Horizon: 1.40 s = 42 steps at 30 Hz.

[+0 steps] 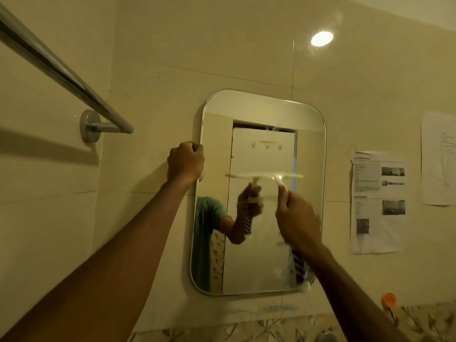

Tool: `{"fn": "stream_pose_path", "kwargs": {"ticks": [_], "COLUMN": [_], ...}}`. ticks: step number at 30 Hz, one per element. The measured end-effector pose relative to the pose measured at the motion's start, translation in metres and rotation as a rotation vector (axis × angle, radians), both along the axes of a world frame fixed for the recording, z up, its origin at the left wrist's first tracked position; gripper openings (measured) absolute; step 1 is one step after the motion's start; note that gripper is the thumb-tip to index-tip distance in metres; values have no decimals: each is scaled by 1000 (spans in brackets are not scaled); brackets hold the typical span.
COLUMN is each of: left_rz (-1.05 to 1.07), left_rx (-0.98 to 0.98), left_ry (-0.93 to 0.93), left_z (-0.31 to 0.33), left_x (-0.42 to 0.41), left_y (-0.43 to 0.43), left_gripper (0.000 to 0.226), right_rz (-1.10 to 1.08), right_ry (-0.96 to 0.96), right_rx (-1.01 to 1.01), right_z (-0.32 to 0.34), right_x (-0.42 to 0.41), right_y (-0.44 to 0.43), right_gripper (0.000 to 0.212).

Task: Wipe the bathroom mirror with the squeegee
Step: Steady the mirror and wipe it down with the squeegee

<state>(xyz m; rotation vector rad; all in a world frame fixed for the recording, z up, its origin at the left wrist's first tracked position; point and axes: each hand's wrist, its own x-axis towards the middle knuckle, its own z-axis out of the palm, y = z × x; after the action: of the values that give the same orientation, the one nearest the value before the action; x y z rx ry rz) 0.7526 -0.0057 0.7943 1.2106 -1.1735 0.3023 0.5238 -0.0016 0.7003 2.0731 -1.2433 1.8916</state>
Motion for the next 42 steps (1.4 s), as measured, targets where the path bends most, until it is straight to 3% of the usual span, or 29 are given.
{"fn": "stream_pose_path", "kwargs": {"ticks": [3,5,12,15,18,21,24,27,30,37,39,42], "left_rz": [-14,-23,-15,-8,21,52,69,77,74,52,63,91], "left_rx": [23,36,57,62,60,54,71,79,85,52,50,30], "left_ry": [5,16,52,48,44,47,70,79,88,107,92,89], "left_z": [-1,0,-7,-13,-15,-15,-15,-14,-14,-22,-27,-32], "left_x": [1,1,-2,-4,-7,-9,-9,-10,-8,-11,-13,-14], "left_y": [3,6,9,11,9,8,8,7,5,5,7,5], "left_gripper": [32,33,39,34,35,36,37,38,39,37,36,37], "right_rz": [46,53,12,-11,10,45,-8,-18,6,-9,-30,39], "right_ry": [36,66,142,178,114,-2,0,2,-4,-13,25,-4], "right_rx": [-36,2,41,127,114,24,-62,-52,-27,135,191,147], "right_z": [48,43,-87,-109,-70,23,114,148,112,-78,-84,-31], "right_x": [16,24,19,0,-18,-27,-28,-28,-25,-27,-36,-50], "right_y": [0,-4,3,5,1,-7,-16,-26,-34,-17,-12,-15], "right_gripper": [38,35,28,31,40,46,49,47,45,35,40,46]}}
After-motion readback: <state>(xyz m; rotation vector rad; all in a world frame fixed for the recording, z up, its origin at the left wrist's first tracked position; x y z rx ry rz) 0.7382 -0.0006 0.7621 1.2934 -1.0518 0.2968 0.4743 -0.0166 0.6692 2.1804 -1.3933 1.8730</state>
